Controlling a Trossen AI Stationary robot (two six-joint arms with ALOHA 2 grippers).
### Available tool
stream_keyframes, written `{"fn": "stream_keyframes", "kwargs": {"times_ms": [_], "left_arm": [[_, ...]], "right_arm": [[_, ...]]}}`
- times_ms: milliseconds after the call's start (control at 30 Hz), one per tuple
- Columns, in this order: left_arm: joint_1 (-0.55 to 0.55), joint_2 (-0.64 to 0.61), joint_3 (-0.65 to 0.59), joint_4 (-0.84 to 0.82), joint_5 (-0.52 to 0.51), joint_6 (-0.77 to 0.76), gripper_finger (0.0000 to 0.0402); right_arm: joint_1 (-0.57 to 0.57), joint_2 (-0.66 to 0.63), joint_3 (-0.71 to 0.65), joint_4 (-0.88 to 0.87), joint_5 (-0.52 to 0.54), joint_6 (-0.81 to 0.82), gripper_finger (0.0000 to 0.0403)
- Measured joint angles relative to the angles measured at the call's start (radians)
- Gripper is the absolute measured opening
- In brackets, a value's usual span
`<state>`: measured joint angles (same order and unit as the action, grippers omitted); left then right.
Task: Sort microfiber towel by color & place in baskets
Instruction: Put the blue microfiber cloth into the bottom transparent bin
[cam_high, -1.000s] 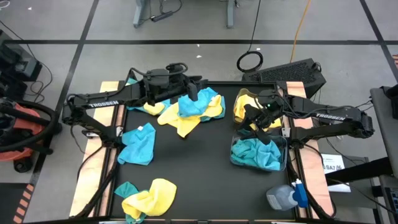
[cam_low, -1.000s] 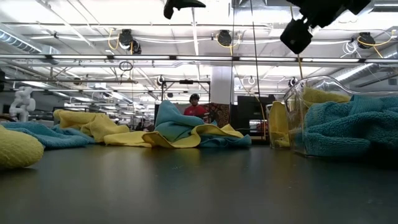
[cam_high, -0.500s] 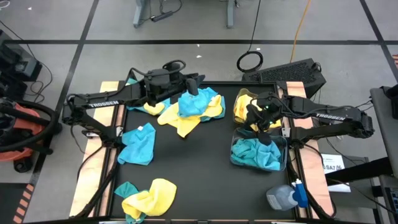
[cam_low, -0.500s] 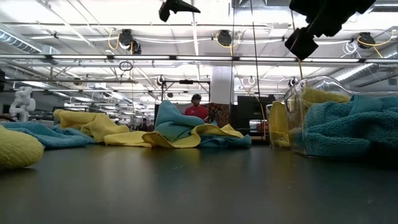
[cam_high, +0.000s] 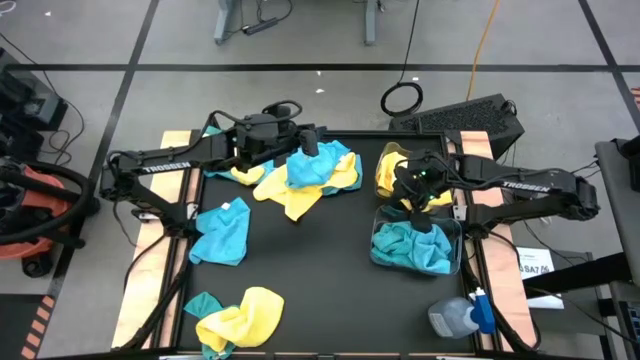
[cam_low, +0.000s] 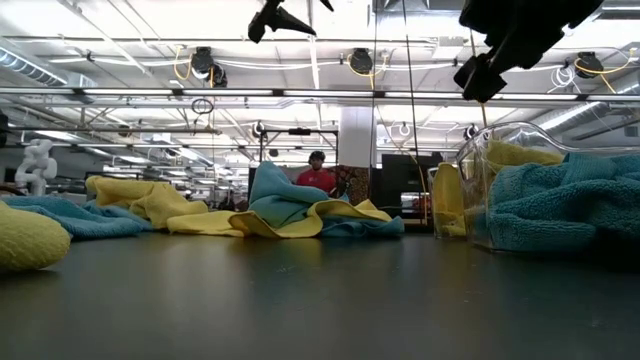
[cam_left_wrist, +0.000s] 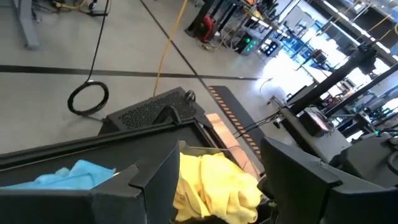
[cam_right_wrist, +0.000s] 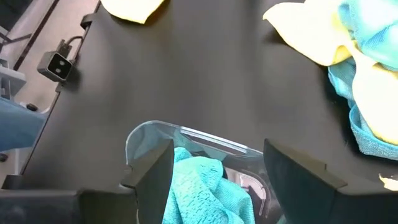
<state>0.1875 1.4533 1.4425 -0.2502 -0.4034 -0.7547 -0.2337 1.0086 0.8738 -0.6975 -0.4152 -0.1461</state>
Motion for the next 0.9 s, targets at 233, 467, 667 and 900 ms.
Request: {"fn": "stream_keyframes", "kwargs": {"times_ms": [233,467,667,900], "left_arm": [[0.004,0.0,0.0,-0.013,-0.025,0.0,0.0231],[0.014,0.0,0.0,-0.036,-0.025,0.015,0.0231],[0.029,0.0,0.0,-0.119,-0.02,0.136,0.0231],[0.045,0.0,0.0,-0.262,0.106,0.319,0.0231]], "right_arm": [[0.0,0.061,0.0,0.009,0.001,-0.009,0.024],[0.0,0.117,0.0,0.03,0.0,-0.021,0.024],[0.0,0.126,0.0,0.07,-0.003,-0.029,0.024],[0.0,0.125,0.0,0.166,-0.002,0.066,0.024]]}}
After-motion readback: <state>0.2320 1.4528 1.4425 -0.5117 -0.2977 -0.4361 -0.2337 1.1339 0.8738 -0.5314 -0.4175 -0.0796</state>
